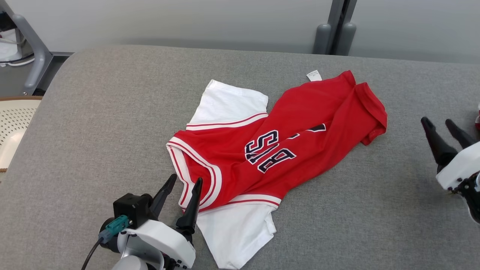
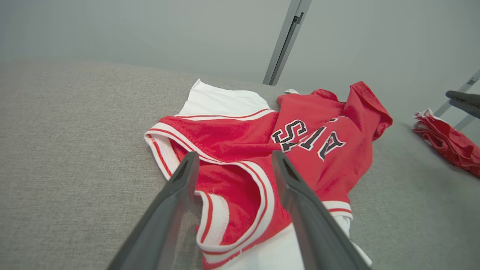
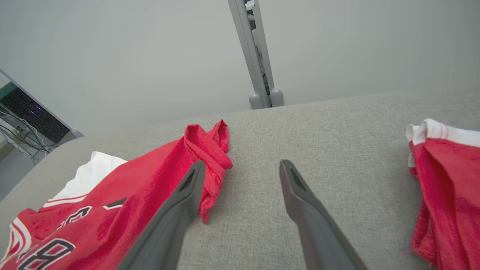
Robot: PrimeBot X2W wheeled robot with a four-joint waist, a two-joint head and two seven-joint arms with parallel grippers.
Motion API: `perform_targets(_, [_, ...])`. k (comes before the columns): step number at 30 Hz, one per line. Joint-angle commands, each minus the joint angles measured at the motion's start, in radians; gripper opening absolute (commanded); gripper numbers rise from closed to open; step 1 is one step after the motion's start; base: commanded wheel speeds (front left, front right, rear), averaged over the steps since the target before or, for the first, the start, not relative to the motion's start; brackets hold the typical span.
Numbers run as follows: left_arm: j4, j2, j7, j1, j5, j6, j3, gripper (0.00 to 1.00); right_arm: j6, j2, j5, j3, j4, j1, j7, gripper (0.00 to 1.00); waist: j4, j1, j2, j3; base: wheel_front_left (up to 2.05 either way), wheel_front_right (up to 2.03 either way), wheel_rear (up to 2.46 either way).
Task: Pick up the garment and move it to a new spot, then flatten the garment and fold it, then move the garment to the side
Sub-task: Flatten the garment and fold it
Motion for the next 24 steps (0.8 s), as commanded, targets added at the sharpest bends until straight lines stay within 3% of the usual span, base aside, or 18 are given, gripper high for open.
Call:
perform_targets(1, [-0.008,0.006,0.001,0.009,-0.004,0.007,0.000,1.00,0.000,-0.008,-0.021,0.026,0.002,0.021,-0.004,1.00,-0.008,0.0000,0.0000,-0.002,0.00,0.00,0.00])
perform_targets(10, [-0.021,-0.005,0.008,-0.023,0.003,0.003,-0.019,1.00,0.000,0.010,-0.116,0.138,0.135,-0.069,0.016,1.00,0.036,0.0000,0.0000,0.048,0.00,0.00,0.00])
perform_targets(24, [-0.006,-0.013,-0.007,-0.031,-0.007,0.005,-0.028,1.00,0.000,0.025,-0.056,0.230,0.248,-0.122,0.020,1.00,0.116,0.0000,0.0000,0.076,0.00,0.00,0.00])
